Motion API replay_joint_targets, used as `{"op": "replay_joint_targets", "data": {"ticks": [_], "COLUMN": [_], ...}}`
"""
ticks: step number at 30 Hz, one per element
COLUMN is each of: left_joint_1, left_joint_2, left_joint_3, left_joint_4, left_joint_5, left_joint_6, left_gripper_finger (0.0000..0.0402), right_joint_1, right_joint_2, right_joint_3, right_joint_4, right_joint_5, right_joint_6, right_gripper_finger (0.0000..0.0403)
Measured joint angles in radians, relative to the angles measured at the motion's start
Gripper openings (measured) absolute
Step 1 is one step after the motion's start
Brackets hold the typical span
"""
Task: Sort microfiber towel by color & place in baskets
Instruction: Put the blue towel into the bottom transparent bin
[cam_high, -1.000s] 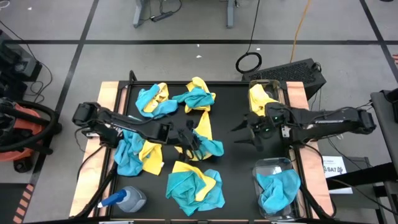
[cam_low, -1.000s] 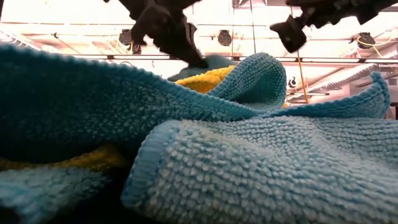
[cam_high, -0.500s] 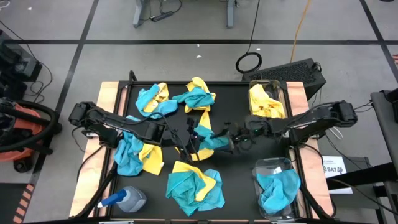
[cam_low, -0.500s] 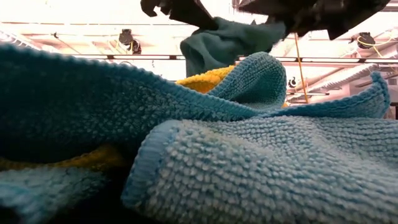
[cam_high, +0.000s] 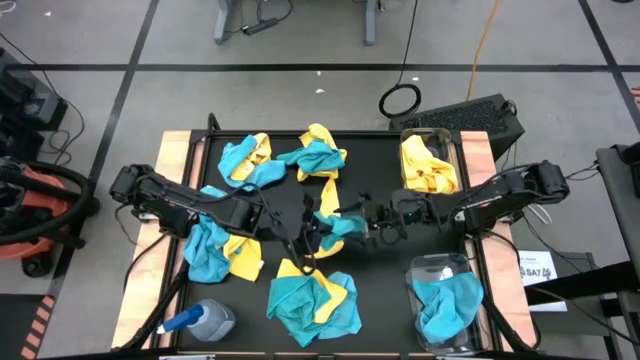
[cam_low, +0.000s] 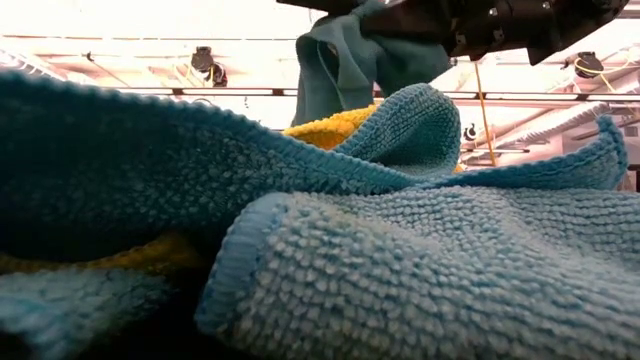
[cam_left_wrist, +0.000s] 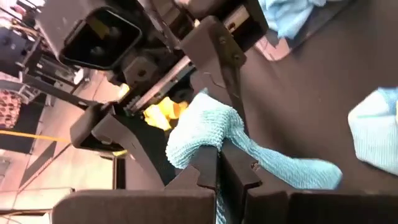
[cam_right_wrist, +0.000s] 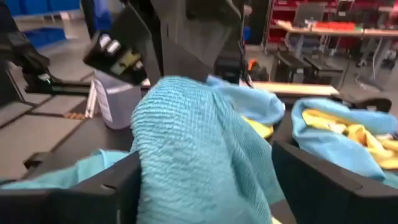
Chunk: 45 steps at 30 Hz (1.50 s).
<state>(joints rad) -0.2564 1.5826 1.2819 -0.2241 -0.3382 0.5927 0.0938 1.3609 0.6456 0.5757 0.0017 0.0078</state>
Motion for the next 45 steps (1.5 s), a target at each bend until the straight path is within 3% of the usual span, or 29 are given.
{"op": "replay_joint_targets", "data": {"ticks": [5, 10, 17, 23, 28, 30, 37, 41, 45], "left_joint_1": [0.000, 0.000, -0.001, -0.001, -0.001, -0.005, -0.052, -0.100, -0.132], "left_joint_2": [0.000, 0.000, 0.000, 0.000, 0.000, 0.000, -0.008, -0.033, -0.063], "left_joint_3": [0.000, 0.000, 0.000, 0.000, 0.000, 0.000, 0.000, 0.000, 0.000], "left_joint_4": [0.076, 0.143, 0.167, 0.172, 0.174, 0.173, 0.138, 0.078, -0.020], "left_joint_5": [0.018, 0.083, 0.101, 0.102, 0.102, 0.102, 0.062, -0.010, -0.039], "left_joint_6": [0.043, 0.044, 0.042, 0.041, 0.041, 0.041, 0.038, 0.018, -0.062], "left_gripper_finger": [0.0002, 0.0001, 0.0001, 0.0011, 0.0070, 0.0106, 0.0234, 0.0277, 0.0291], "right_joint_1": [0.006, 0.007, 0.007, 0.023, 0.035, 0.043, 0.080, 0.126, 0.192], "right_joint_2": [0.017, 0.027, 0.026, 0.026, 0.026, 0.023, -0.081, -0.202, -0.306], "right_joint_3": [0.000, 0.000, 0.000, 0.000, 0.000, 0.000, 0.002, 0.055, 0.143], "right_joint_4": [0.007, 0.032, 0.066, 0.066, 0.073, 0.071, -0.093, -0.408, -0.709], "right_joint_5": [-0.002, -0.002, 0.000, -0.002, 0.000, -0.003, -0.045, -0.061, -0.082], "right_joint_6": [0.020, 0.053, 0.052, 0.037, -0.006, -0.027, -0.022, -0.016, 0.018], "right_gripper_finger": [0.0321, 0.0305, 0.0245, 0.0153, 0.0039, 0.0013, 0.0009, 0.0005, 0.0007]}}
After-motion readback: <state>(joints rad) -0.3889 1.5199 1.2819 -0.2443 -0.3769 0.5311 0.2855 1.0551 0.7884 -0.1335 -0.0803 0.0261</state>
